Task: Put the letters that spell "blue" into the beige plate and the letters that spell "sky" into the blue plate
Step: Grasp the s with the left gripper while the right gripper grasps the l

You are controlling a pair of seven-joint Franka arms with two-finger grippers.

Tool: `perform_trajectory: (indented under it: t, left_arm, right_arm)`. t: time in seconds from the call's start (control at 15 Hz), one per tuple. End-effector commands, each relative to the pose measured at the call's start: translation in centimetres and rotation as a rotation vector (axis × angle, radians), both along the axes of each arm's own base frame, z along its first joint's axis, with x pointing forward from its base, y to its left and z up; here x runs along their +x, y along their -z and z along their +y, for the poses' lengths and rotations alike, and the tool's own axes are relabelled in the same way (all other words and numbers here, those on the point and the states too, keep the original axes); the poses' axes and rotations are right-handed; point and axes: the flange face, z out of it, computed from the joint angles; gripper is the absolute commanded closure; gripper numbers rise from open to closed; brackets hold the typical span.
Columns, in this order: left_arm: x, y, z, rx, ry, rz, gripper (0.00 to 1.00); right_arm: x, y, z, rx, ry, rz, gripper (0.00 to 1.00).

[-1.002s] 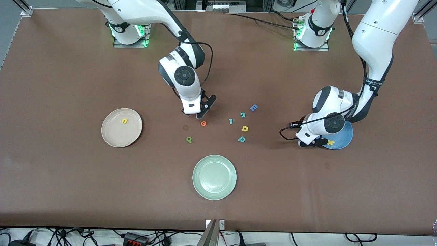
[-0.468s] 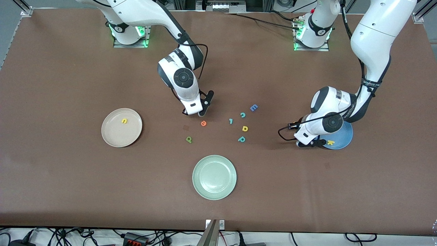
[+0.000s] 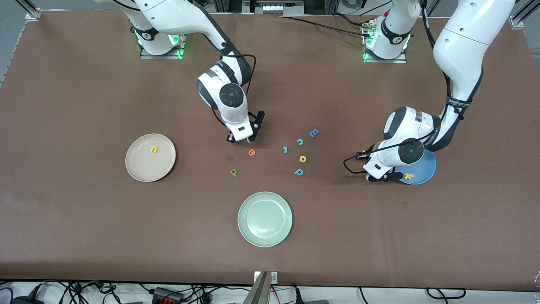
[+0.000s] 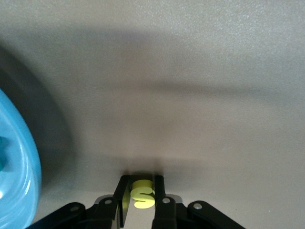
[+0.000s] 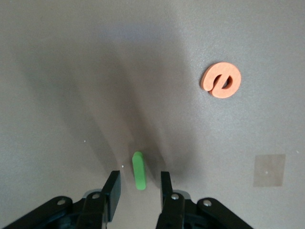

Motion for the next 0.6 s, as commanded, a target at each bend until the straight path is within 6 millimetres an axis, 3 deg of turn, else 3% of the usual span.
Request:
perform_trajectory:
  t: [0.0, 0.27, 0.53]
  left_arm:
    - [-1.31, 0.84, -0.42, 0.007, 0.044, 0.023, 0.78]
    - [-1.24, 0.57, -0.76, 0.003, 0.048, 0.020, 0.93]
    - [-0.79, 0.02, -0.66, 0.002, 0.047, 0.008, 0.94]
  right_arm:
    - [-0.03, 0.33, -0.06, 0.004, -0.022, -0.013, 0.60]
    - [0.05, 0.15, 0.13, 0.009, -0.022, -0.018, 0.68]
    - [0.10, -0.07, 0.04, 0.007, -0.014, -0.015, 0.98]
